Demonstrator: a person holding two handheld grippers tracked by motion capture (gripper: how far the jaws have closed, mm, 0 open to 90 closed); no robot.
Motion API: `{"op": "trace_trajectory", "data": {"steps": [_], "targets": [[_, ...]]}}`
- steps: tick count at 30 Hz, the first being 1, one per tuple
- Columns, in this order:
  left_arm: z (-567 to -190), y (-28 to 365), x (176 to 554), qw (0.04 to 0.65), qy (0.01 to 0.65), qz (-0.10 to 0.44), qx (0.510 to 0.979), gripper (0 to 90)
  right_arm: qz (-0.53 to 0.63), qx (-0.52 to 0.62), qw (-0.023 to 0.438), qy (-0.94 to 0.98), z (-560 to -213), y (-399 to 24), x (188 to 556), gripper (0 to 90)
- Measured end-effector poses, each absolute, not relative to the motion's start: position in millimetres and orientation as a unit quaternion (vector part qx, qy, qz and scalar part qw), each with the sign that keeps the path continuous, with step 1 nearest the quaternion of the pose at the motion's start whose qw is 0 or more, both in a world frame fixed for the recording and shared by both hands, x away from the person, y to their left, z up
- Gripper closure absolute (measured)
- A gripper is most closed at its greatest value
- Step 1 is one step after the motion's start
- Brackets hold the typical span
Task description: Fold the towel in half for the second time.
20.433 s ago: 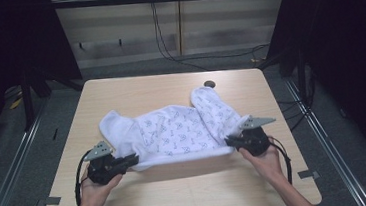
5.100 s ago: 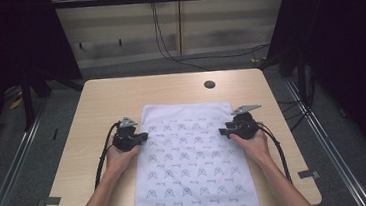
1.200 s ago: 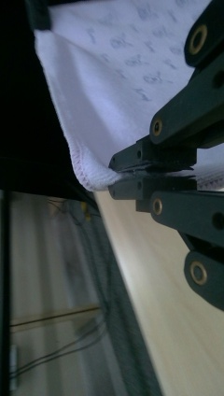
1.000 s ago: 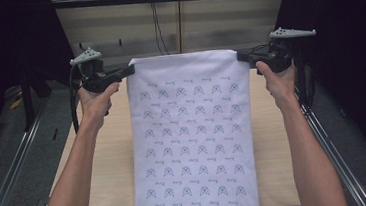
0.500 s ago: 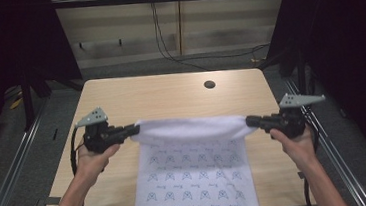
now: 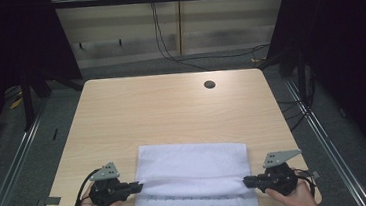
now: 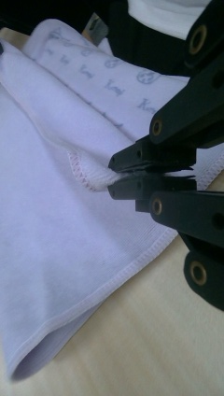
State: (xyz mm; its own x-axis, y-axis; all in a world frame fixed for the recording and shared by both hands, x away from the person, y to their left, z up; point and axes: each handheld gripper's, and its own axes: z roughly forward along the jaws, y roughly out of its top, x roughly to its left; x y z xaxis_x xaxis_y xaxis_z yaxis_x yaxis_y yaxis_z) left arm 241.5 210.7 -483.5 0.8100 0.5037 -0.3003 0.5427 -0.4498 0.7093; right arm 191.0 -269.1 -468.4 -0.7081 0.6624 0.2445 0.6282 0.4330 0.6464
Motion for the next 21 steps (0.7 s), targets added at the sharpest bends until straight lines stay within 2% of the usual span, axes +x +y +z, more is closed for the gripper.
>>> {"op": "trace_trajectory", "data": {"steps": [2,4,10,14,21], "targets": [[-489.4,206.9,244.0,0.406,0.306,-0.023,0.861,86.7,0.351,0.389,0.007,0.851,-481.9,-268.0,191.0,84.8],[-493.6,202.5,245.6,0.386,0.302,-0.011,0.872,86.6,0.336,0.389,0.016,0.858,-486.2,-265.6,190.4,84.9],[-496.1,197.8,269.7,0.385,0.321,0.010,0.865,87.1,0.330,0.401,0.025,0.854,-488.0,-265.1,212.1,85.5],[-498.1,192.2,306.7,0.387,0.339,0.031,0.857,87.0,0.332,0.418,0.033,0.845,-489.6,-266.5,246.2,85.5],[-500.1,175.5,374.0,0.379,0.359,0.078,0.849,87.0,0.301,0.443,0.077,0.841,-488.2,-264.4,320.2,85.4]]}}
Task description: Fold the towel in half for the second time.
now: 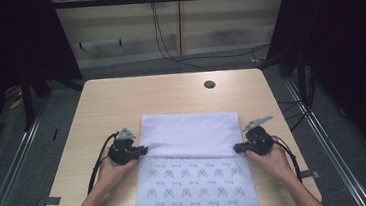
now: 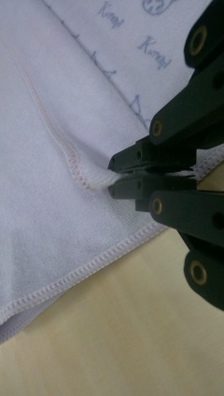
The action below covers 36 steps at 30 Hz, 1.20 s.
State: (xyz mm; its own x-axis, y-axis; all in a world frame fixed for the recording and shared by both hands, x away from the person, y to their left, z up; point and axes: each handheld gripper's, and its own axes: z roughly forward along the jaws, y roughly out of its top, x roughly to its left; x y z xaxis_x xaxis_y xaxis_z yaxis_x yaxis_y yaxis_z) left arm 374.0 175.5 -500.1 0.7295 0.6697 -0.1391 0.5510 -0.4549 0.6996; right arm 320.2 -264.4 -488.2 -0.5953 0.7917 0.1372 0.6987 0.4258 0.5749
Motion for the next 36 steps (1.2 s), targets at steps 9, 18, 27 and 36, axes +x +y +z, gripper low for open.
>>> {"op": "trace_trajectory", "data": {"steps": [9,18,27,36], "targets": [[-499.4,162.1,444.2,0.348,0.414,0.135,0.831,86.9,0.300,0.475,0.102,0.821,-491.7,-256.7,398.0,85.3],[-504.2,165.3,460.8,0.374,0.435,0.123,0.810,86.9,0.303,0.507,0.132,0.796,-494.8,-258.8,431.6,85.2],[-496.2,172.8,455.3,0.403,0.435,0.113,0.797,87.1,0.354,0.495,0.120,0.785,-478.9,-269.7,425.1,85.2],[-438.8,190.6,436.4,0.476,0.397,0.131,0.774,86.8,0.432,0.461,0.148,0.761,-426.2,-277.0,411.7,85.0]]}}
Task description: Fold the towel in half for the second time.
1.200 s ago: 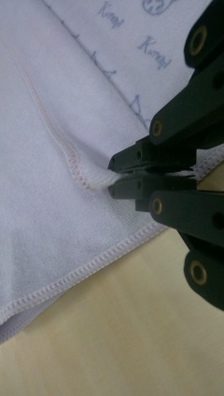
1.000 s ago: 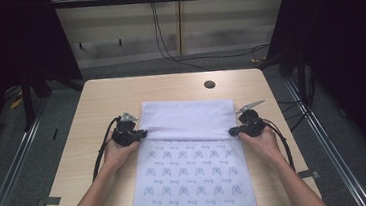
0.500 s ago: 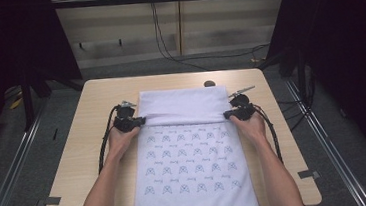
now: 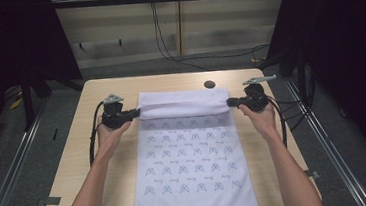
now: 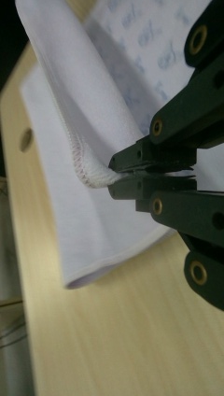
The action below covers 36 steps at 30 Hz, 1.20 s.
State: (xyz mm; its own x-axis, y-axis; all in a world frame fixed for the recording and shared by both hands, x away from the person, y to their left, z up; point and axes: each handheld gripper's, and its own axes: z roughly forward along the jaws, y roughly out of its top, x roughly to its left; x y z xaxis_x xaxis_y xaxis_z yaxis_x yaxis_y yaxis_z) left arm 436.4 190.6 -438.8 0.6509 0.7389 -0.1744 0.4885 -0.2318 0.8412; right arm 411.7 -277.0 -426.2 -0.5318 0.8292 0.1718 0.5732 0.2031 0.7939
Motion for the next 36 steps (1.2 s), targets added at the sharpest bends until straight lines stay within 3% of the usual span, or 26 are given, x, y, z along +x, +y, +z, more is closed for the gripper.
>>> {"op": "trace_trajectory", "data": {"steps": [11,20,26,36], "targets": [[-353.0,206.5,371.6,0.543,0.321,0.160,0.759,86.6,0.490,0.384,0.190,0.759,-348.4,-285.1,359.7,85.0],[-330.4,215.1,311.5,0.546,0.289,0.159,0.770,86.5,0.524,0.335,0.199,0.757,-326.4,-284.9,292.7,85.1],[-359.3,217.6,280.1,0.535,0.281,0.125,0.787,86.3,0.514,0.328,0.187,0.770,-337.5,-289.0,249.3,85.1],[-437.8,216.7,247.2,0.487,0.289,0.059,0.822,85.3,0.460,0.352,0.103,0.808,-422.7,-287.3,201.6,84.7]]}}
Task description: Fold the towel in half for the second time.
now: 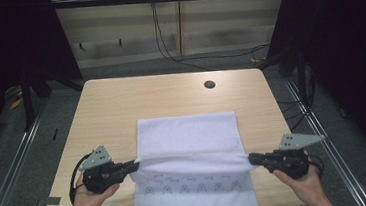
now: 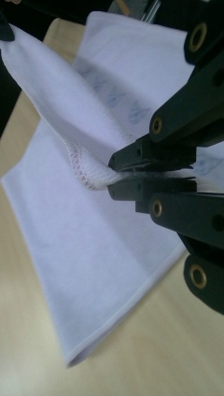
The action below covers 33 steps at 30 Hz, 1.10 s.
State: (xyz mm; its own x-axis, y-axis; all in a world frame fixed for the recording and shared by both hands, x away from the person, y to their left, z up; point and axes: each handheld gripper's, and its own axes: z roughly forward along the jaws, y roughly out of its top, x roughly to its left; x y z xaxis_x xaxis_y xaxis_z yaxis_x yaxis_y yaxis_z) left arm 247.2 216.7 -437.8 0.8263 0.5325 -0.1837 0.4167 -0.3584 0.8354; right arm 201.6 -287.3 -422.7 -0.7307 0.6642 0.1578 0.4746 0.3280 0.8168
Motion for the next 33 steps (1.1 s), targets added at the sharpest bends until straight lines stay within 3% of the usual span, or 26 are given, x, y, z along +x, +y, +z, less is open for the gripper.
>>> {"op": "trace_trajectory", "data": {"steps": [9,12,22,26,30,33], "targets": [[-468.3,215.3,211.8,0.450,0.245,-0.005,0.859,83.3,0.406,0.330,0.045,0.851,-459.9,-280.9,159.2,81.6],[-470.3,211.4,202.4,0.435,0.215,-0.027,0.874,78.5,0.400,0.321,0.024,0.858,-467.6,-281.3,149.8,78.9],[-461.6,223.1,196.6,0.459,0.204,-0.064,0.862,69.4,0.407,0.311,0.009,0.859,-459.1,-290.2,130.8,70.4],[-462.8,221.7,210.5,0.459,0.227,-0.044,0.858,68.7,0.418,0.330,0.033,0.846,-458.8,-291.2,143.7,70.4],[-464.5,210.1,240.6,0.454,0.255,-0.033,0.853,68.6,0.426,0.344,0.050,0.835,-459.5,-286.1,178.8,69.4],[-468.4,200.3,268.1,0.438,0.297,-0.026,0.848,63.2,0.418,0.353,0.062,0.835,-459.8,-278.1,208.0,69.4]]}}
